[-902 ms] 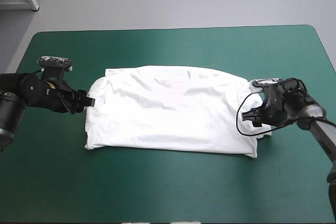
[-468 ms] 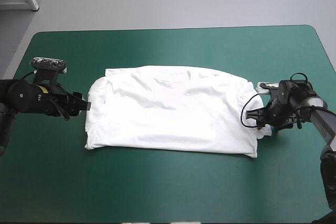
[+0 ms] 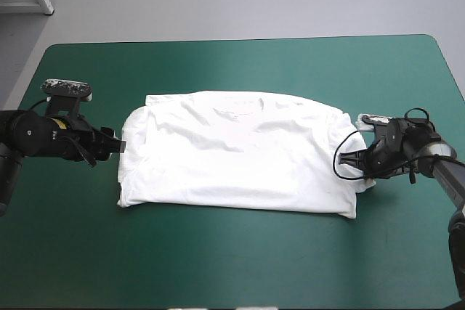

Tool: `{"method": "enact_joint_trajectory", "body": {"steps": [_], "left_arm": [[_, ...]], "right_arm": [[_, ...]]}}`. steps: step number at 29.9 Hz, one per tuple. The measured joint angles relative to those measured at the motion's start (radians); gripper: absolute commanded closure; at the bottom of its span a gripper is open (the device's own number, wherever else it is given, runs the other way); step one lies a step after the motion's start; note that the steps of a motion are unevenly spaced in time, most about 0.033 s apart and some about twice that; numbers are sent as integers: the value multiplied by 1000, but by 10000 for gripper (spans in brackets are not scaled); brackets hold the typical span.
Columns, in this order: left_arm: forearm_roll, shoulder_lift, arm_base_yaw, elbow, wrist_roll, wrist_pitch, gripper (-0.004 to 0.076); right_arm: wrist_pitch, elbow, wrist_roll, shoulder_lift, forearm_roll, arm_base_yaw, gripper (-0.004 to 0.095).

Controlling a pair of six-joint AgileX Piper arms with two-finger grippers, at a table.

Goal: Fold the cloth

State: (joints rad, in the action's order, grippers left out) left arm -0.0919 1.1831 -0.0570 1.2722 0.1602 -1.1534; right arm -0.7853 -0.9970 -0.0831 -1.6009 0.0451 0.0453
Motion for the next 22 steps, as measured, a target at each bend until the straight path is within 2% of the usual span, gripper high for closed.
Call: {"method": "enact_joint_trajectory", "body": {"steps": [7,11,14,17,22], "left_arm": [[0,0,0,0,1,27,233],[-2,0,0,0,1,46,233],[-9,0,0,0,1,57,233],[-31,0,0,0,5,62,233],[-94,0,0,0,38,67,233]], "right_arm": [[-65,22,-204,115,-90,0,926],[-74,22,-258,175,-90,0,926],[-40,22,-227,205,-37,3,926],[8,19,-134,211,36,37,926],[108,14,-27,210,102,181,926]]}}
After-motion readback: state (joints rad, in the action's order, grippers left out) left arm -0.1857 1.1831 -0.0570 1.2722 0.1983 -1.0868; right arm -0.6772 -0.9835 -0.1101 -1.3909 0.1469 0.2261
